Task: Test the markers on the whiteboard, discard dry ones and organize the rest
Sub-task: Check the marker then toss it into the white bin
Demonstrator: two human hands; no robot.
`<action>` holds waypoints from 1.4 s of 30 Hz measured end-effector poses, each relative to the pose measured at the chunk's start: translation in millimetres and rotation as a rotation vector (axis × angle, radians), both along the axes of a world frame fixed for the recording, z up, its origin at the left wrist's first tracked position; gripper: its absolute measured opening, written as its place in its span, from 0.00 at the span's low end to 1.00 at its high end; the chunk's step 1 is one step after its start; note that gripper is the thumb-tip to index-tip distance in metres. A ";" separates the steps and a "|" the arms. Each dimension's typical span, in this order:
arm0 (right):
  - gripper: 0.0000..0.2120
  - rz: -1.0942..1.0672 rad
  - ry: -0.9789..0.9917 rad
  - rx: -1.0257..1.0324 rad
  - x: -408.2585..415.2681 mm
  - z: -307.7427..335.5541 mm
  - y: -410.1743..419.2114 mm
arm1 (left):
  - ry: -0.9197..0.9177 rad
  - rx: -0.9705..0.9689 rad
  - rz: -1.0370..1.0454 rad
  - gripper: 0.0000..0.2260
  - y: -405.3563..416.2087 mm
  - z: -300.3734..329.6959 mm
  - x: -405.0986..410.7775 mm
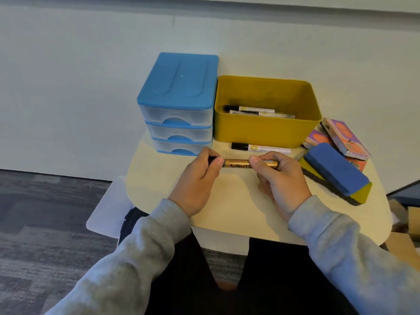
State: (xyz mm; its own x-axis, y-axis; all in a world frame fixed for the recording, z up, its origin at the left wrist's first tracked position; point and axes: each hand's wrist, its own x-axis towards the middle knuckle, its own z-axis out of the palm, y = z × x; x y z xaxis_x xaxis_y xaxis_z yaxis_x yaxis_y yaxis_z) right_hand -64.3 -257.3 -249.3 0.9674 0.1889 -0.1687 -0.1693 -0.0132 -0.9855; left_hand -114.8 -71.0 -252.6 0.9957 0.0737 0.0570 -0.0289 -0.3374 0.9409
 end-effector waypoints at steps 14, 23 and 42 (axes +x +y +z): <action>0.10 0.148 -0.075 -0.058 -19.8 17.9 43.7 | -0.050 -0.562 0.300 0.10 7.1 5.8 -29.8; 0.09 0.476 -0.391 -0.339 -33.6 8.0 138.2 | -0.289 -0.744 0.684 0.11 88.3 42.3 -53.8; 0.16 0.790 -0.991 -0.856 -16.8 -23.6 215.3 | 0.765 -0.154 0.740 0.07 235.6 -200.2 -69.6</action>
